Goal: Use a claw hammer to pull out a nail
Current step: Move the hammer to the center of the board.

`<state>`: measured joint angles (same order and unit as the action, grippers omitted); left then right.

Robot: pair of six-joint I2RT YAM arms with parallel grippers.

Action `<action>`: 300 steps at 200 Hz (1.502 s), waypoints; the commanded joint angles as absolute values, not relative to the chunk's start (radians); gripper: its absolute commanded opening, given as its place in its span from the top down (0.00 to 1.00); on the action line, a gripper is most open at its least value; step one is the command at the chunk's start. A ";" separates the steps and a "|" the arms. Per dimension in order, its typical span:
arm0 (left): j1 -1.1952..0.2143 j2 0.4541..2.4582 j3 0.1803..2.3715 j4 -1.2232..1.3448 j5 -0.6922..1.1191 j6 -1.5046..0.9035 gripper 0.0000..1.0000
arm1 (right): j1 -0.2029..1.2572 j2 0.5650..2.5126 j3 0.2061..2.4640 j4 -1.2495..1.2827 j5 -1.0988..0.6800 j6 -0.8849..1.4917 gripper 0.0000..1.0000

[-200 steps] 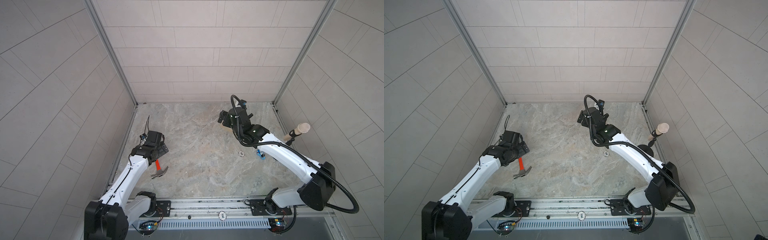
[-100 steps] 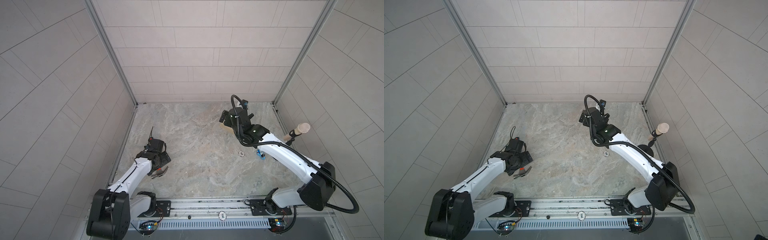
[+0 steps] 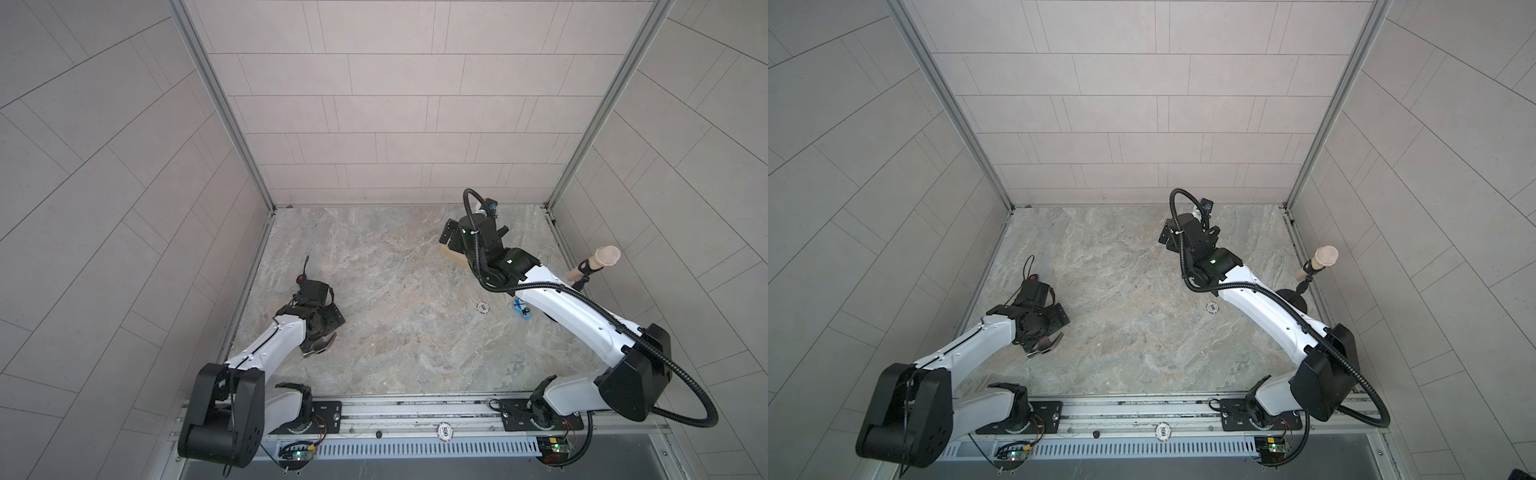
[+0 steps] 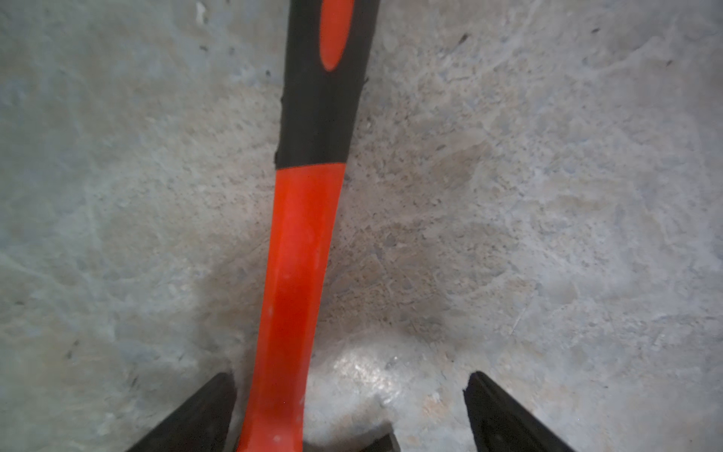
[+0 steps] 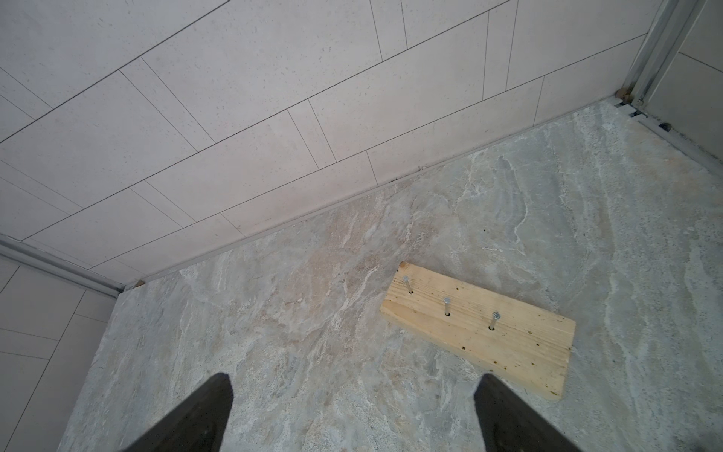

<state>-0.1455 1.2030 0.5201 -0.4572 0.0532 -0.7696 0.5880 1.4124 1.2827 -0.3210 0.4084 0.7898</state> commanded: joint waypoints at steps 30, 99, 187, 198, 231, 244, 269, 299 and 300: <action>-0.141 1.227 0.486 -0.434 0.143 -0.766 0.07 | 0.587 1.410 1.304 -0.362 0.426 0.843 0.01; -0.142 1.235 0.494 -0.524 0.063 -0.738 0.18 | 0.586 1.422 1.298 -0.369 0.410 0.886 0.01; -0.141 1.241 0.479 -0.503 0.004 -0.727 0.30 | 0.587 1.450 1.328 -0.394 0.382 0.899 0.01; -0.141 1.251 0.480 -0.498 0.004 -0.719 0.35 | 0.587 1.449 1.328 -0.396 0.382 0.900 0.01; -0.142 1.264 0.492 -0.498 -0.009 -0.706 0.45 | 0.586 1.448 1.327 -0.401 0.382 0.902 0.01; -0.143 1.270 0.493 -0.485 0.004 -0.703 0.51 | 0.587 1.448 1.327 -0.406 0.382 0.904 0.01; -0.166 1.269 0.501 -0.465 0.003 -0.697 0.58 | 0.587 1.442 1.324 -0.414 0.383 0.905 0.01; -0.230 1.260 0.541 -0.456 -0.025 -0.675 0.62 | 0.586 1.436 1.318 -0.415 0.385 0.906 0.01; -0.232 1.261 0.543 -0.456 -0.025 -0.674 0.63 | 0.587 1.436 1.318 -0.415 0.385 0.906 0.01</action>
